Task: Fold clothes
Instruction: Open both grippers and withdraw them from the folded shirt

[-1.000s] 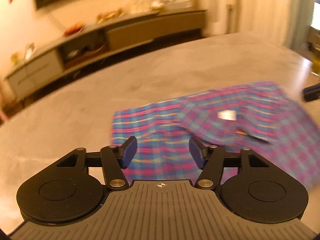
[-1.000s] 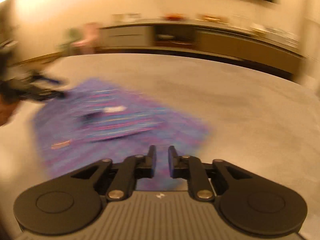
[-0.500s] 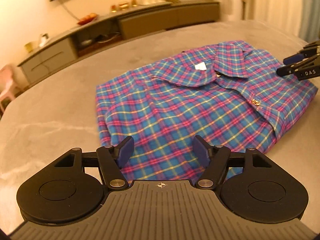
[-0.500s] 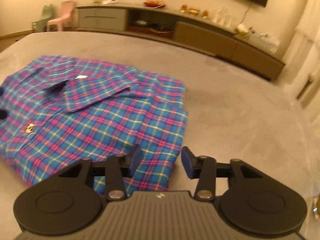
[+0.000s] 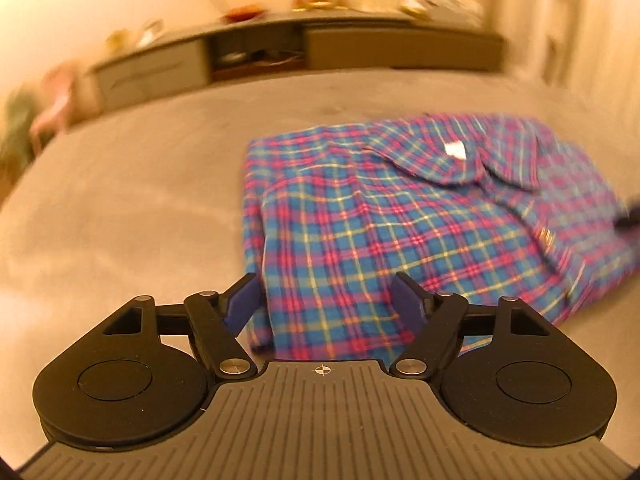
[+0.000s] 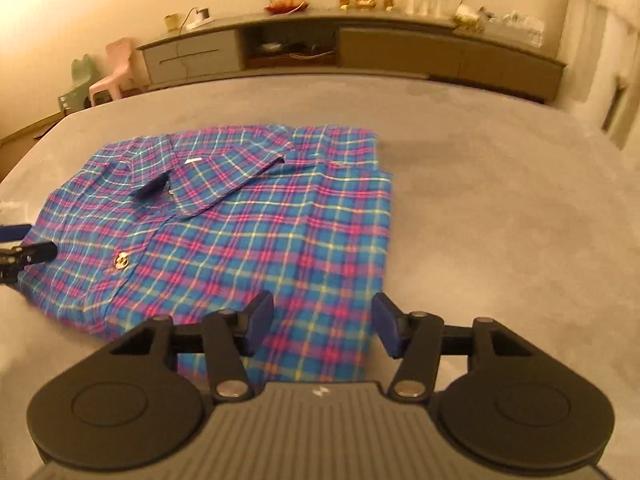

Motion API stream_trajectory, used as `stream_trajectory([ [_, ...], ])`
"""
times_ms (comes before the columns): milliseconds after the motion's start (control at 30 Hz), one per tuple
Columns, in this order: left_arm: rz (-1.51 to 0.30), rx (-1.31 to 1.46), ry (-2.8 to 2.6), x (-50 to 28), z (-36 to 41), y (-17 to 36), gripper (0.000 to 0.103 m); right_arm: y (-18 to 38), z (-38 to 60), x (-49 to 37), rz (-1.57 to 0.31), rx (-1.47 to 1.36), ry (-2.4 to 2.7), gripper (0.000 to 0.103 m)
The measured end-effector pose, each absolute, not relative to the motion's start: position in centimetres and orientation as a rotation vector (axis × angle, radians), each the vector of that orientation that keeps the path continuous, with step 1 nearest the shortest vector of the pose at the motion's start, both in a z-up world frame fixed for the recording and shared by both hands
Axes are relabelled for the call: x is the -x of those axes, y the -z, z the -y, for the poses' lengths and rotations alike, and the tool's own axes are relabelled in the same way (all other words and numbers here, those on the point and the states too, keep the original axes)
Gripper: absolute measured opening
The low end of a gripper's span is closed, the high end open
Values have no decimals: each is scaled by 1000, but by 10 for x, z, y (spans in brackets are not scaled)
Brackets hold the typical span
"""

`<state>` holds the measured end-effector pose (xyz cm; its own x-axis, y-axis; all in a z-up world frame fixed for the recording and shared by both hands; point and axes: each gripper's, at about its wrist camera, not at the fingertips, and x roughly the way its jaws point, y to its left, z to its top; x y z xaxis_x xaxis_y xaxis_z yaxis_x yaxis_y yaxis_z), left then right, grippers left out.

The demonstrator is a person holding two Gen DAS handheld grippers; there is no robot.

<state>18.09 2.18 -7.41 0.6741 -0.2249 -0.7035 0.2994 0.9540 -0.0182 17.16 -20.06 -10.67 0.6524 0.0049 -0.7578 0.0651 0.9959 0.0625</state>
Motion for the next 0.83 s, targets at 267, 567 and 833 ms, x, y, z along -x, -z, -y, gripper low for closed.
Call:
stream_trajectory([
  [267, -722, -24, 297, -124, 14, 42, 96, 80, 160, -123, -783, -33, -8, 77],
  [567, -685, -14, 340, -85, 50, 16, 97, 74, 154, -110, -765, 10, 37, 79],
  [833, -697, -5, 321, -72, 64, 15, 97, 79, 164, -111, -770, -14, 77, 79],
])
